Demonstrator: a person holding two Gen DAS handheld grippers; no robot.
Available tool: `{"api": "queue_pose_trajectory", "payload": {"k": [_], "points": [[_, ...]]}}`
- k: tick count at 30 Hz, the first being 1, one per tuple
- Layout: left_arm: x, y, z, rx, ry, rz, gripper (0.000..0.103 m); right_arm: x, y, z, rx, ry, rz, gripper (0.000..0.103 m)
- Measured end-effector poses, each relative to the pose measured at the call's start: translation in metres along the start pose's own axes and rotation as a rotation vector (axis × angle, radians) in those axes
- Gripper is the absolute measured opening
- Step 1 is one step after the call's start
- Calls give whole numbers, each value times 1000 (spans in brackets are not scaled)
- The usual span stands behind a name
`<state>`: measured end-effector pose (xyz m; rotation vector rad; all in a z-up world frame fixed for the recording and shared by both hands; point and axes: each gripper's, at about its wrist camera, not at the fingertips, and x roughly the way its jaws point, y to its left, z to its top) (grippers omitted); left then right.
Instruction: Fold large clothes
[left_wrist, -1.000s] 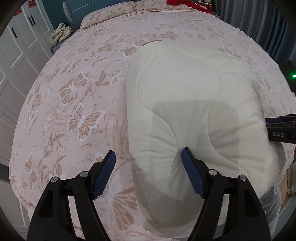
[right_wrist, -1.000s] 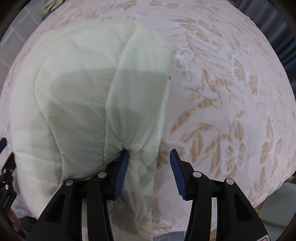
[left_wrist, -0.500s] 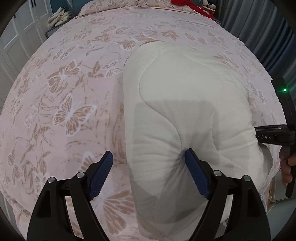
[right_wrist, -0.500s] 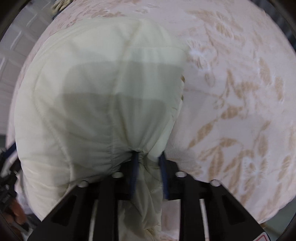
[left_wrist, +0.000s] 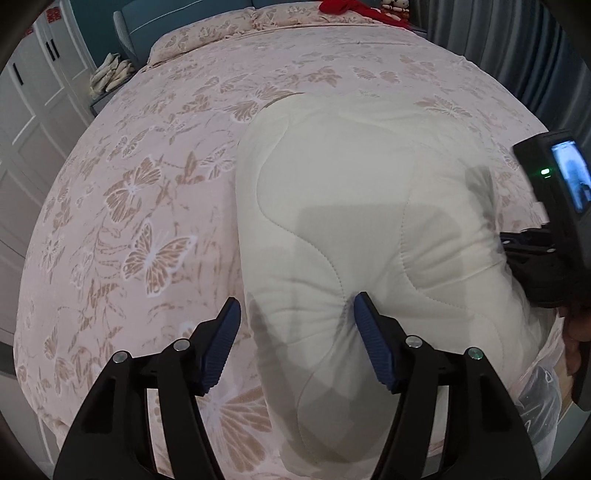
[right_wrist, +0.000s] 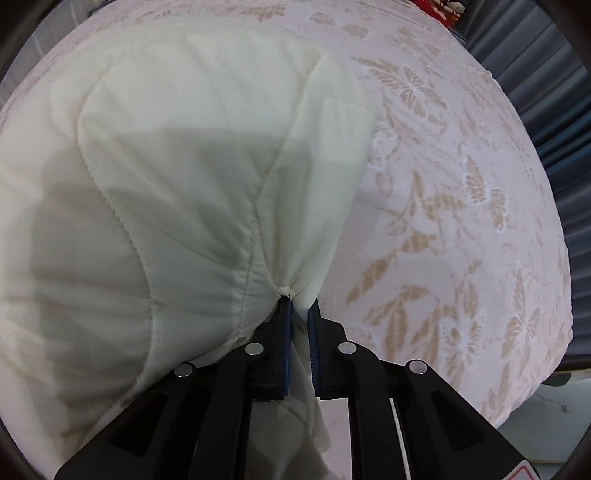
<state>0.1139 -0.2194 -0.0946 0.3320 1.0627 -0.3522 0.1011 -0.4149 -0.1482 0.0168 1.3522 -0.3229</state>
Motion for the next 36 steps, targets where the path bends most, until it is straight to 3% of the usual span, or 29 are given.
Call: {"api": "queue_pose_trajectory", "payload": {"k": [5, 9, 12, 16, 25, 30, 31, 33, 35, 36], "points": [[-5, 7, -2, -13, 4, 3, 62, -75, -25, -18, 148, -121, 78, 11], [-15, 9, -3, -15, 2, 8, 61, -115, -5, -39, 65, -160, 128, 11], [-25, 11, -8, -19, -3, 10, 62, -111, 24, -54, -15, -124, 121, 11], [-27, 13, -15, -23, 13, 5, 62, -90, 47, -73, -40, -85, 27, 8], [-16, 2, -28, 7, 7, 44, 71, -50, 41, -83, -3, -80, -32, 5], [-17, 4, -26, -1, 4, 74, 76, -63, 44, -79, -6, -118, -41, 6], [-19, 7, -23, -13, 4, 74, 82, -69, 39, -77, 14, -136, -15, 8], [-26, 16, -16, -48, -9, 50, 92, -88, 19, -72, 105, -194, 80, 29], [-30, 22, -9, -78, -12, 22, 94, -98, 0, -67, 188, -242, 173, 71], [-30, 24, -6, -88, -9, 11, 96, -99, -6, -65, 216, -250, 191, 75]]}}
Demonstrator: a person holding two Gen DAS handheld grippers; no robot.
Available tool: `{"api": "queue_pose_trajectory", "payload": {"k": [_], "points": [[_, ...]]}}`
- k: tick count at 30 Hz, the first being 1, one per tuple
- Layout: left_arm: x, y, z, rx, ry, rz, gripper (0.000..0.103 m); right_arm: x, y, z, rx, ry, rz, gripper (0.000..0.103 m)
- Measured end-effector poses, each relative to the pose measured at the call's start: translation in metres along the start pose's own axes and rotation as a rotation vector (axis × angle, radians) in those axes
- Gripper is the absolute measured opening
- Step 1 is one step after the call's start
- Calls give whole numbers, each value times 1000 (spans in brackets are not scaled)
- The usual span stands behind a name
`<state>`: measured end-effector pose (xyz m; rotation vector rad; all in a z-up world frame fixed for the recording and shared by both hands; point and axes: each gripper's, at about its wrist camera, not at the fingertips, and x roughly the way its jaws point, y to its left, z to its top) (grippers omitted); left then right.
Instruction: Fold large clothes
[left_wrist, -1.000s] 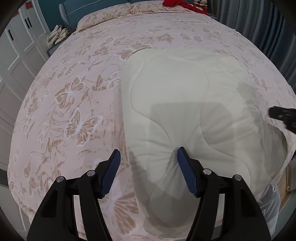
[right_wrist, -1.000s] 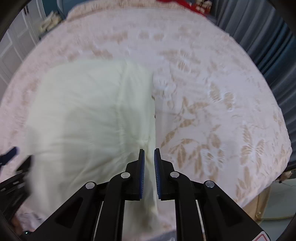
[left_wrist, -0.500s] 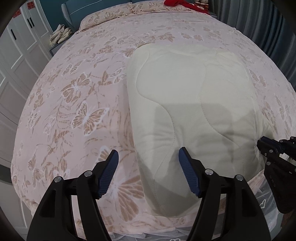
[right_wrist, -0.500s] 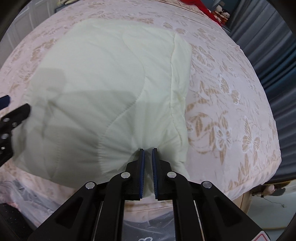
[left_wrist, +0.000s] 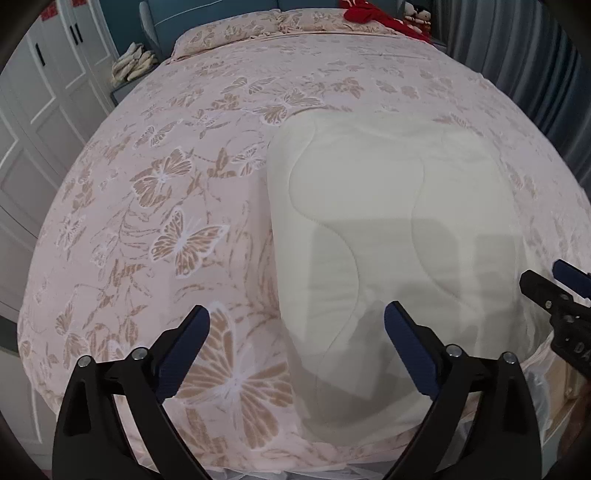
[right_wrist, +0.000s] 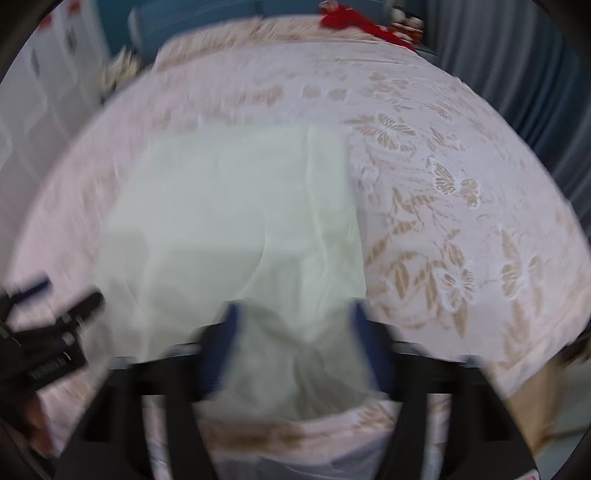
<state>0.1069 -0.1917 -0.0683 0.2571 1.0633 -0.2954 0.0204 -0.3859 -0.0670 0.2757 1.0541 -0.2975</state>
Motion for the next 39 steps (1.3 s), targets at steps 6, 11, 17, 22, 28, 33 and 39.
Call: {"api": "queue_pose_trajectory", "payload": {"k": [6, 11, 17, 22, 28, 33, 39], "points": [[19, 2, 18, -54, 68, -78, 98, 38, -23, 5, 137, 98, 94, 75], [42, 4, 23, -116, 103, -122, 98, 59, -36, 1, 243, 128, 191, 83], [62, 6, 26, -171, 127, -182, 98, 81, -42, 0, 296, 136, 266, 92], [82, 15, 26, -234, 155, -303, 98, 97, -50, -1, 335, 129, 339, 96], [85, 7, 29, -204, 147, -314, 98, 111, -53, 4, 362, 123, 395, 98], [76, -2, 37, -150, 141, -312, 88, 115, -46, 16, 341, 124, 413, 85], [39, -12, 43, -6, 42, -279, 52, 80, -25, 36, 248, 71, 384, 29]]}}
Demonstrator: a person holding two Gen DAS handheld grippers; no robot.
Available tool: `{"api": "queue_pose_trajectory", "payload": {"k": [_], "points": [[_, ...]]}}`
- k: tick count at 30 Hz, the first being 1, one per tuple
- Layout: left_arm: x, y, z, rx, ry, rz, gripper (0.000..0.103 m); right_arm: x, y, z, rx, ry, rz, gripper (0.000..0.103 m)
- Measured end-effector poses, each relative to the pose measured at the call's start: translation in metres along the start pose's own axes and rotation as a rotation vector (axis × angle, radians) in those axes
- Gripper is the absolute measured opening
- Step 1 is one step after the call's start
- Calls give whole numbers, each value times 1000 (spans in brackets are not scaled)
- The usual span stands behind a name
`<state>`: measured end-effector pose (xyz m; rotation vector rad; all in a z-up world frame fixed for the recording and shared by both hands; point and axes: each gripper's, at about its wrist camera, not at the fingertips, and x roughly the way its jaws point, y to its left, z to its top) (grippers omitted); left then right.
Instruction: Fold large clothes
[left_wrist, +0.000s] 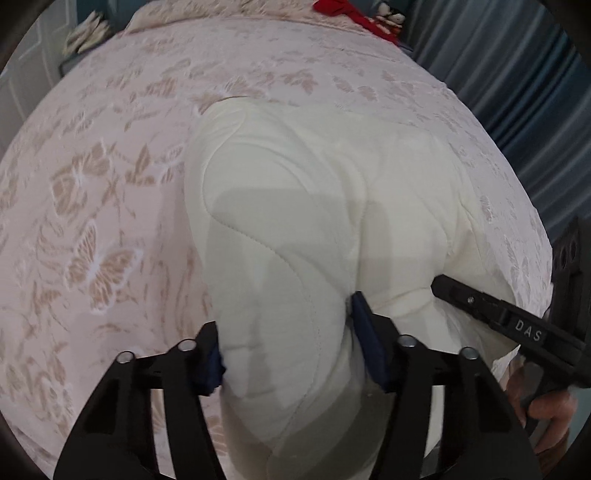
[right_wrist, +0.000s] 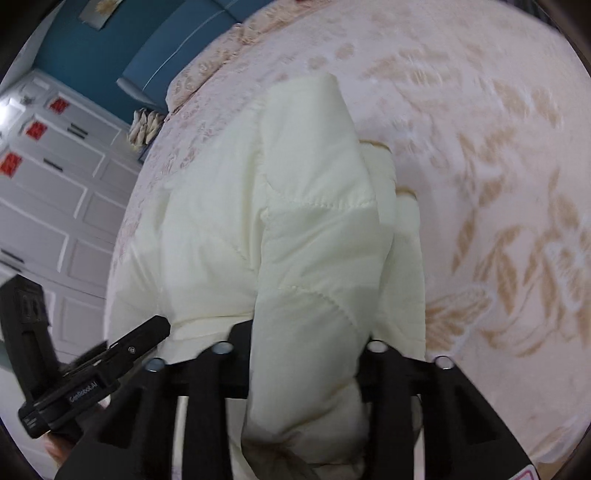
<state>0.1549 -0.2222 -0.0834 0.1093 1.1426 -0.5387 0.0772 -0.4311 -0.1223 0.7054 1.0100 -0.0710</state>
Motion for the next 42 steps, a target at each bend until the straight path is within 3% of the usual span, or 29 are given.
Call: {"api": "queue_pose_trajectory", "payload": {"k": [4, 9, 12, 15, 19, 22, 28, 35, 39, 42], "points": [[-30, 1, 3, 54, -67, 10, 44, -24, 45, 5, -122, -76, -73, 25], [-65, 15, 13, 82, -144, 32, 43, -48, 86, 11, -199, -137, -58, 24], [-75, 30, 16, 81, -147, 34, 43, -47, 96, 10, -189, -115, -44, 24], [-66, 46, 6, 75, -89, 12, 45, -31, 83, -12, -120, -50, -33, 25], [-33, 72, -18, 13, 9, 4, 54, -6, 60, -38, -67, 20, -98, 56], [-30, 86, -32, -27, 8, 3, 64, -6, 46, -50, -39, 20, -84, 70], [-44, 90, -49, -28, 13, 9, 81, 1, 25, -68, 48, 95, 6, 78], [-30, 91, -63, -79, 64, -7, 86, 29, 20, -67, 106, 167, 79, 98], [-18, 89, -61, -91, 77, -12, 90, 42, 30, -62, 86, 174, 80, 95], [-19, 84, -57, -82, 68, -5, 84, 37, 38, -58, 53, 164, 87, 65]]}}
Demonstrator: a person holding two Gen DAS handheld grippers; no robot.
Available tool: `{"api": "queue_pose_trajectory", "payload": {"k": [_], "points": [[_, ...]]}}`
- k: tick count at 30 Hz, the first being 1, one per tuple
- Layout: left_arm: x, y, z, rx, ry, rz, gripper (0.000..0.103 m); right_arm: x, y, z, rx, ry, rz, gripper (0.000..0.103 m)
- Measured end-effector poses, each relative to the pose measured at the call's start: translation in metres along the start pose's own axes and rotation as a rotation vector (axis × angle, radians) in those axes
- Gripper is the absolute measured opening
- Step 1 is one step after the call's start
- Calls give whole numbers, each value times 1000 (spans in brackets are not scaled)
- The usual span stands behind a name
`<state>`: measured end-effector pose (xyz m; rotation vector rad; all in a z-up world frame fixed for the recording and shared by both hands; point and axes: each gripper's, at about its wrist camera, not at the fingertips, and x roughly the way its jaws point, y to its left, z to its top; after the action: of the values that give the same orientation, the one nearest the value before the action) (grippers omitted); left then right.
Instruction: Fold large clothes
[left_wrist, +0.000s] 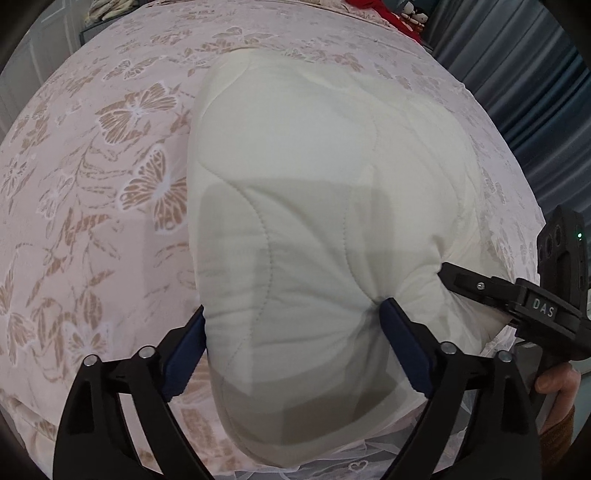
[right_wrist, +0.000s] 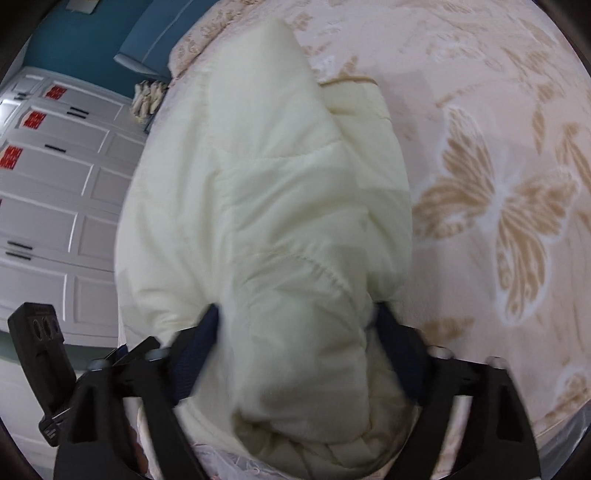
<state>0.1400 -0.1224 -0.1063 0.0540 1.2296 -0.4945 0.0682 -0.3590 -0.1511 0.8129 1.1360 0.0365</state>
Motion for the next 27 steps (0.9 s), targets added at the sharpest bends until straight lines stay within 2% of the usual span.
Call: {"api": "queue_pose_trajectory", "payload": {"k": [2, 4, 8, 12, 14, 16, 18, 20, 21, 22, 23, 25, 27], "points": [[-8, -8, 2, 45, -23, 13, 71, -10, 8, 3, -22, -16, 21, 35], [-17, -15, 2, 94, -50, 37, 62, -21, 21, 3, -66, -38, 19, 26], [-34, -16, 7, 125, -88, 55, 50, -40, 58, 0, -181, -100, -25, 22], [-50, -8, 14, 117, -126, 48, 46, -58, 91, 2, -258, -163, -33, 21], [-55, -6, 18, 119, -145, 58, 46, -55, 105, 8, -275, -167, -37, 21], [-56, 0, 22, 111, -141, 44, 46, -50, 101, 12, -238, -148, -41, 23], [-50, 6, 21, 107, -108, 17, 48, -43, 82, 5, -189, -116, -68, 29], [-39, 9, 14, 117, -78, 27, 51, -41, 65, -2, -155, -108, -100, 44], [-36, 12, 10, 119, -74, 35, 54, -42, 53, -11, -137, -109, -116, 45], [-33, 14, 6, 117, -70, 42, 57, -46, 42, -19, -118, -114, -110, 48], [-30, 17, 0, 116, -62, 44, 60, -49, 35, -23, -100, -114, -100, 55], [-31, 20, -6, 122, -65, 52, 66, -59, 14, -35, -46, -117, -61, 64], [-34, 20, -12, 135, -72, 63, 68, -58, -1, -40, 2, -99, -12, 69]]}}
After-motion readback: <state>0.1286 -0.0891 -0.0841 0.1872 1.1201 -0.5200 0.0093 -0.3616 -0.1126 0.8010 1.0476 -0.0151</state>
